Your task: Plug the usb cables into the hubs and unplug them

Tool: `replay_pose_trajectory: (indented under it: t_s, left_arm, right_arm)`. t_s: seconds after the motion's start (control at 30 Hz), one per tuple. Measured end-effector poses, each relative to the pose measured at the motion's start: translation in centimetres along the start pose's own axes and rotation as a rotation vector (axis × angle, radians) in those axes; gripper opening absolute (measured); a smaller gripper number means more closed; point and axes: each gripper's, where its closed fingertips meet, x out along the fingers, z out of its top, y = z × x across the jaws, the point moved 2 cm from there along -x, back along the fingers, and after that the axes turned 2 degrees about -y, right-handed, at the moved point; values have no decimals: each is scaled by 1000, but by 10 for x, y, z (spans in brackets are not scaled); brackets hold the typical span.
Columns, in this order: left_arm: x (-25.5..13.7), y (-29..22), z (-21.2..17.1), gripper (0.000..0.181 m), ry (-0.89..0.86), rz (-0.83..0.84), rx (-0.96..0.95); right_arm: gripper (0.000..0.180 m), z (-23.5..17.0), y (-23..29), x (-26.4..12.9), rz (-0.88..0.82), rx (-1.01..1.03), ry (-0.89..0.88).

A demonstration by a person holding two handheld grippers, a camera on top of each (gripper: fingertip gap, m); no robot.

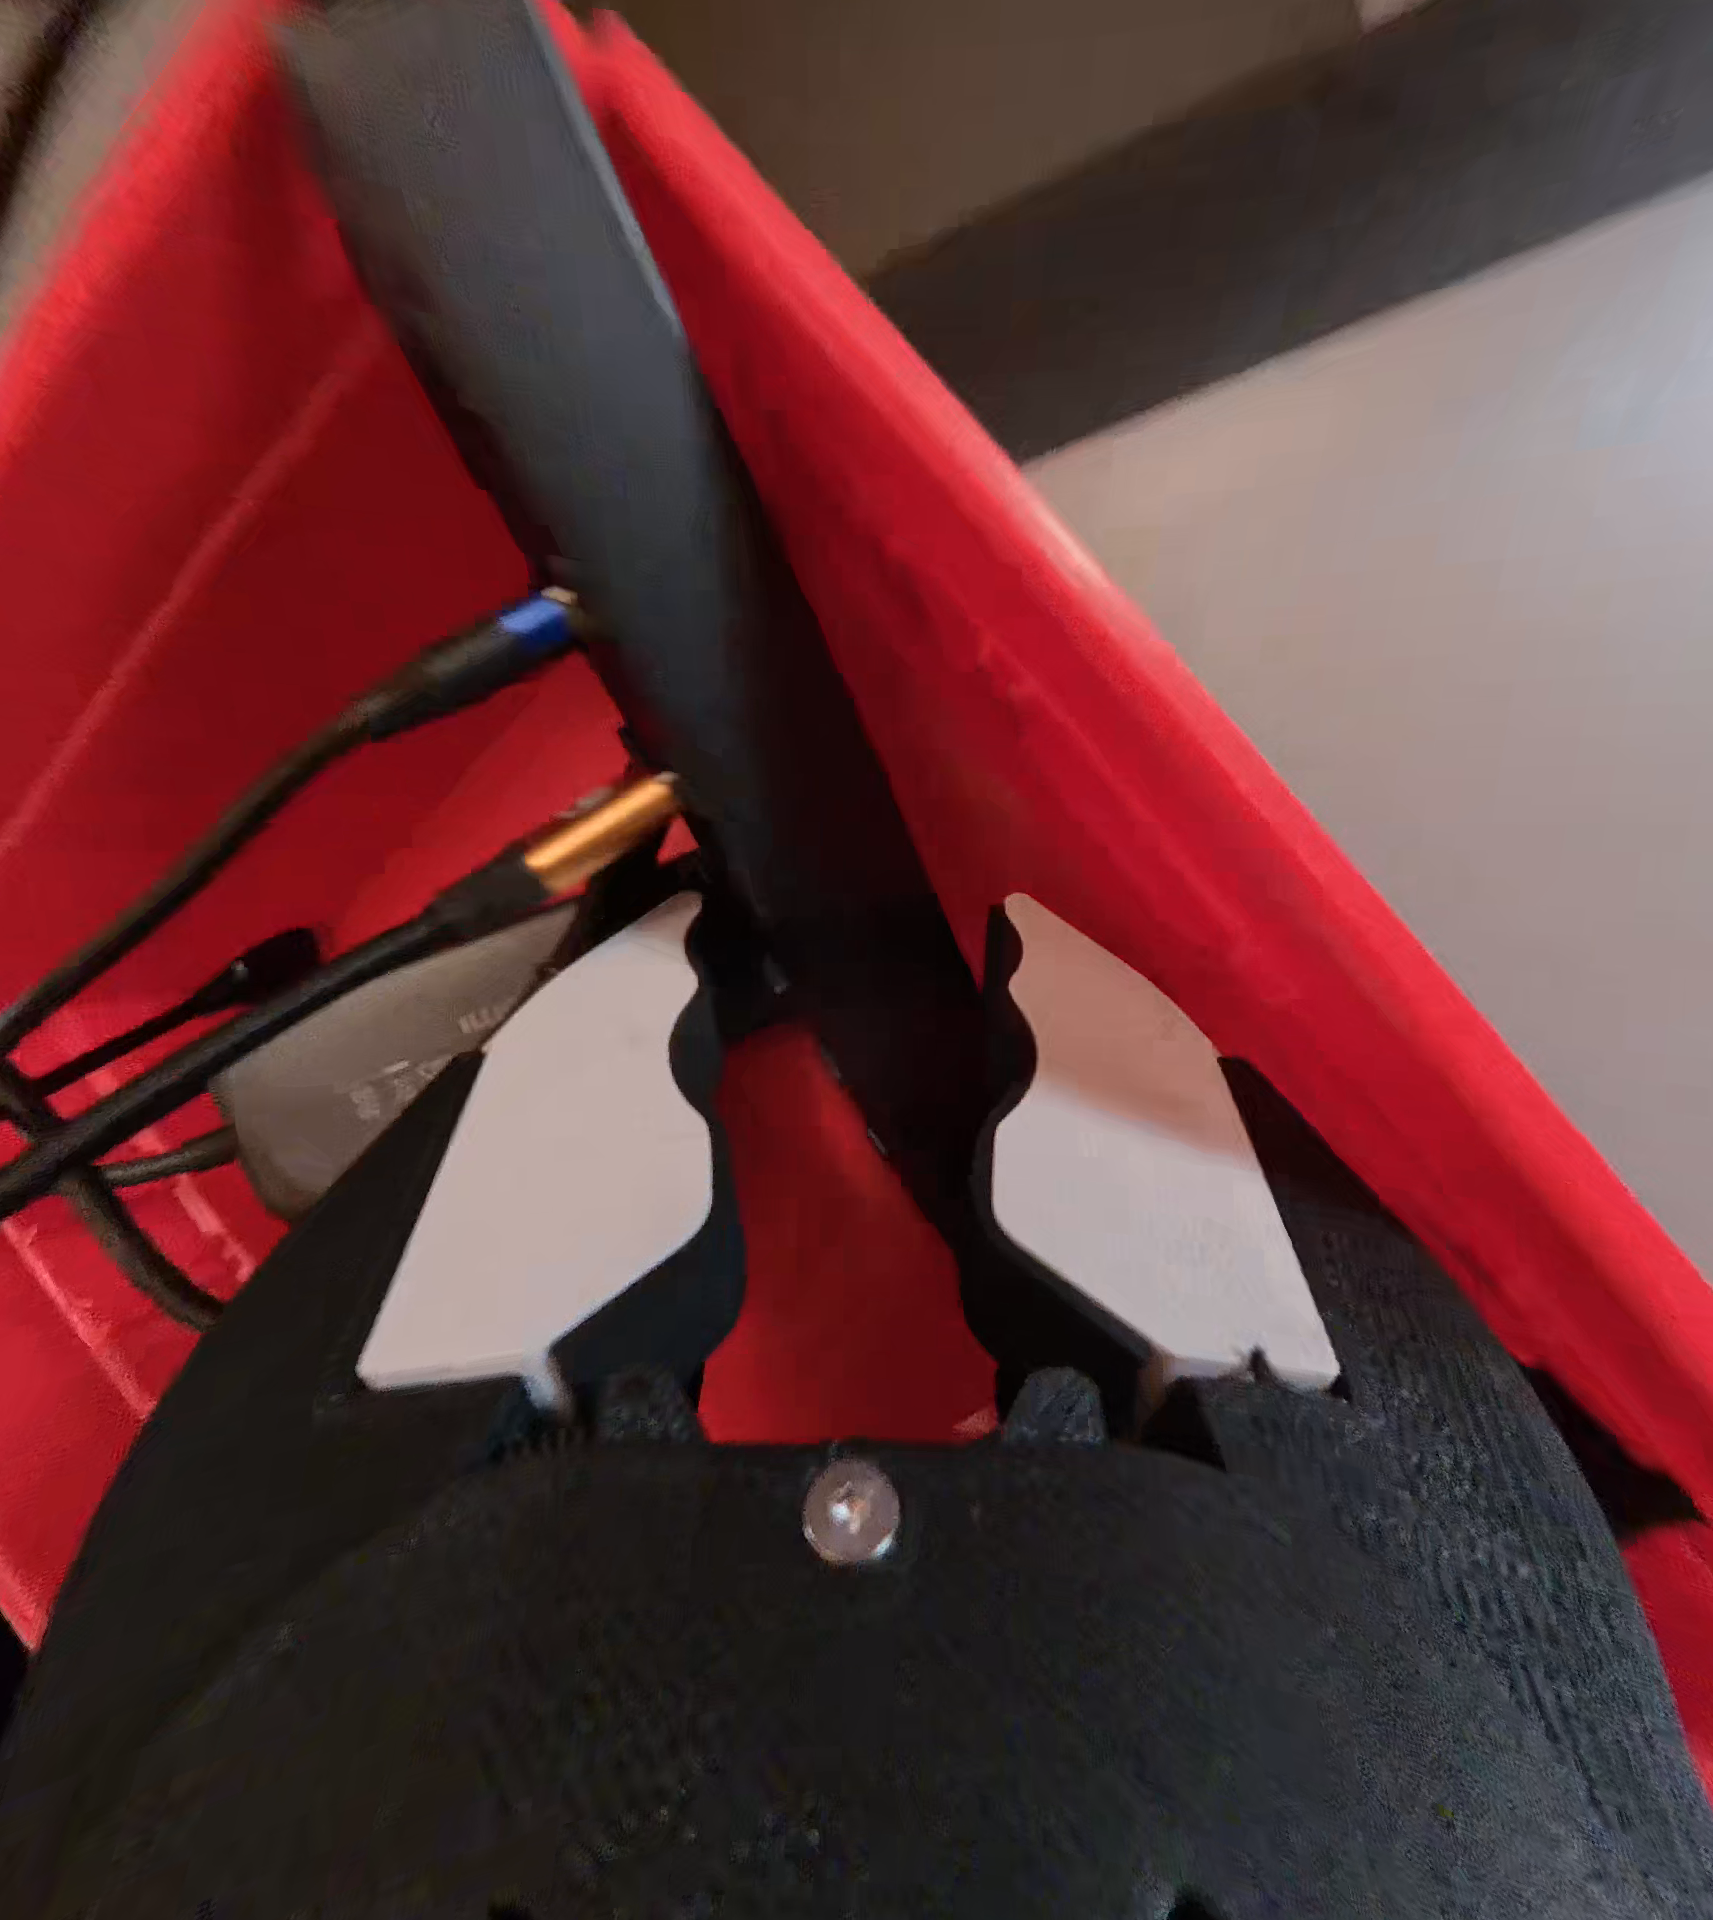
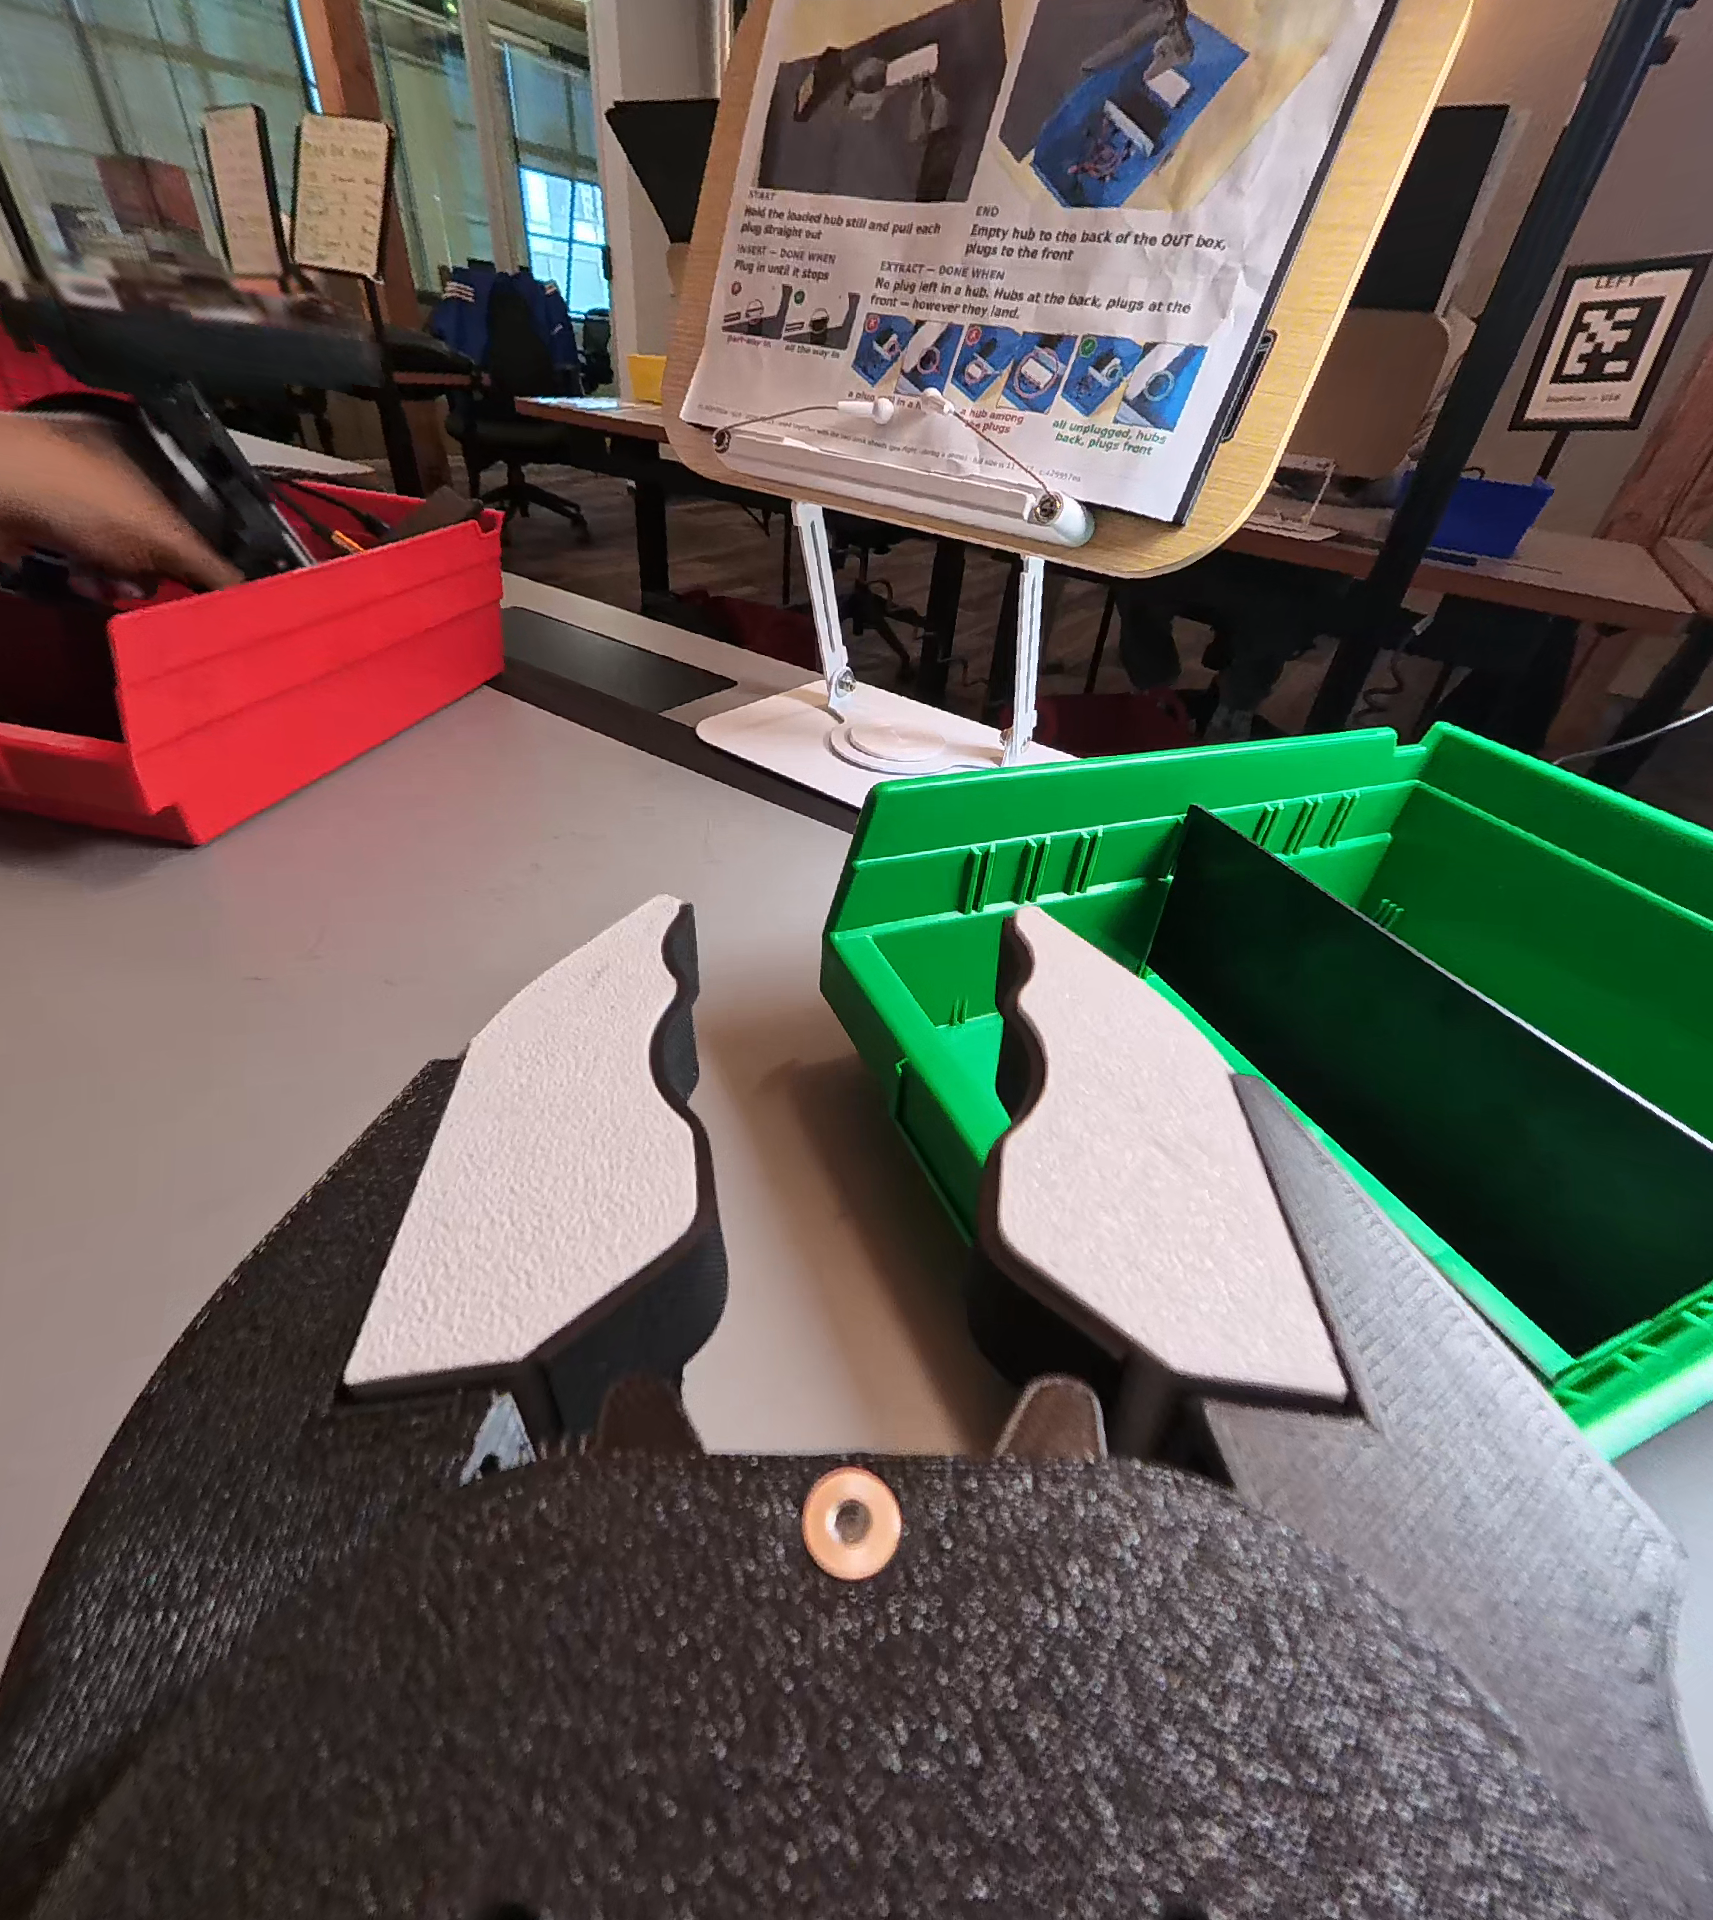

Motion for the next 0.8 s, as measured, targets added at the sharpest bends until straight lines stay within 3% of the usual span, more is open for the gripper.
replay_pose_trajectory:
  t_s: [0.03,0.1,0.4,0.6,0.8]
  left_arm:
    - [2,-1,-1,55,16,18,6]
    - [0,3,4,40,-14,55,13]
    - [-26,31,1,27,-92,172,85]
    - [-78,44,17,26,-228,238,165]
    - [-162,29,37,26,-511,264,222]
  right_arm:
    - [55,0,-1,0,-5,-2,2]
    - [55,0,-2,-1,-11,-9,2]
    - [55,-2,-2,-1,-13,-9,16]
    - [54,-6,-1,1,-16,-22,30]
    - [53,-12,1,4,-5,-2,52]
